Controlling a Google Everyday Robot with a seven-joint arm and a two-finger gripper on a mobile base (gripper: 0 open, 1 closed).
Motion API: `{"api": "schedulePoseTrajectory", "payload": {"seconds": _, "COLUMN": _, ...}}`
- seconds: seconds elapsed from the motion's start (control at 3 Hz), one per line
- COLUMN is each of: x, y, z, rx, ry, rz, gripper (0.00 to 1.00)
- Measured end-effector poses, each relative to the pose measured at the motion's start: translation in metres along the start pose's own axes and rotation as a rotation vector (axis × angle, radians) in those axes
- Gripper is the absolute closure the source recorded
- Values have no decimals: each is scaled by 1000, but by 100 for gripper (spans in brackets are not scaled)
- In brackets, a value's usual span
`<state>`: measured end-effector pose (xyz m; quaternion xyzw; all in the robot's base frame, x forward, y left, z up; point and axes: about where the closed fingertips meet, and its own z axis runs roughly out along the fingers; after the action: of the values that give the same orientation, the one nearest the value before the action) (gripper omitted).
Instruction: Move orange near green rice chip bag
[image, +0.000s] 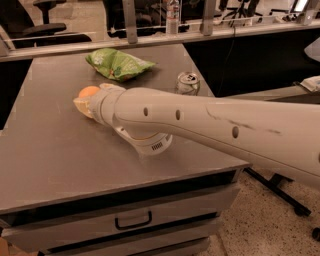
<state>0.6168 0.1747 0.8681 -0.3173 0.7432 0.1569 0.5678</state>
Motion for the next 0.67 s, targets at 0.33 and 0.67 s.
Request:
{"api": "schedulePoseTrajectory", "payload": {"seconds": 0.33, "x": -1, "y": 1, "z": -1, "rx": -5, "ry": -4, "rz": -7, "gripper": 100}}
{"api": "schedulePoseTrajectory", "payload": {"seconds": 0.67, "x": -9, "y": -5, "z": 2, "rx": 11, "ry": -25, "rz": -21, "gripper": 100}}
